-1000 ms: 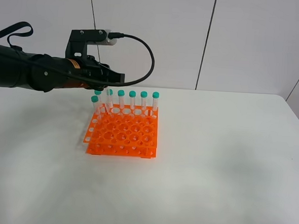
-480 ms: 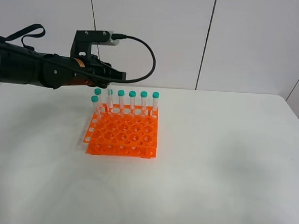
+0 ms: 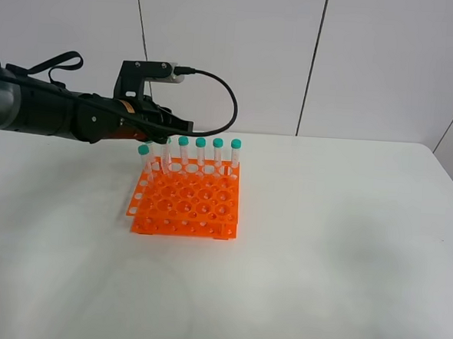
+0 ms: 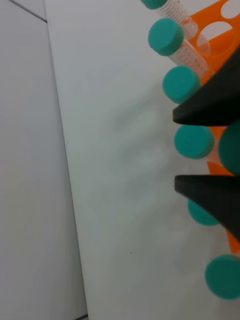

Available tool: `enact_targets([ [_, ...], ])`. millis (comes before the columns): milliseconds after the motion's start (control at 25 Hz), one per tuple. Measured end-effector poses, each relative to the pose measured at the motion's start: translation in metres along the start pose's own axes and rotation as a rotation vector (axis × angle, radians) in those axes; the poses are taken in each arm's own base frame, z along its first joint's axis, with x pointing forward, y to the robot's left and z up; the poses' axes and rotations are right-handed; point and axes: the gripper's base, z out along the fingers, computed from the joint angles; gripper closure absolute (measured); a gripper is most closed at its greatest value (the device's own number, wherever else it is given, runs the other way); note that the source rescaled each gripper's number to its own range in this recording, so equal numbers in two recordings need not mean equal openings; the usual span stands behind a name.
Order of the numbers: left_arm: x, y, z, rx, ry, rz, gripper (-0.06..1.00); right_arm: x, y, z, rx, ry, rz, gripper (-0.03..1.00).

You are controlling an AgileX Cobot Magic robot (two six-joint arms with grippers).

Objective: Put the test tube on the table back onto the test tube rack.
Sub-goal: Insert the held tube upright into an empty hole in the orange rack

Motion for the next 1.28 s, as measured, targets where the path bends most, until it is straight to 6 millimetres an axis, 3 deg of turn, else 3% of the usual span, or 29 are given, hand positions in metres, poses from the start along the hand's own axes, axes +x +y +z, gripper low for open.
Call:
enact_targets([
  [480,-0.002,0.000,0.001,-0.001,-0.035,-0.002,0.94,0.000,0.000,0.000,-0.001,0.000,0.000,0.11],
  [840,0.019,0.003,0.008,-0.010,0.021,0.000,0.94,0.000,0.000,0.000,-0.001,0.000,0.000,0.11],
  [1280,0.026,0.004,0.008,-0.014,0.041,-0.010,0.94,0.000,0.000,0.000,-0.001,0.000,0.000,0.11],
])
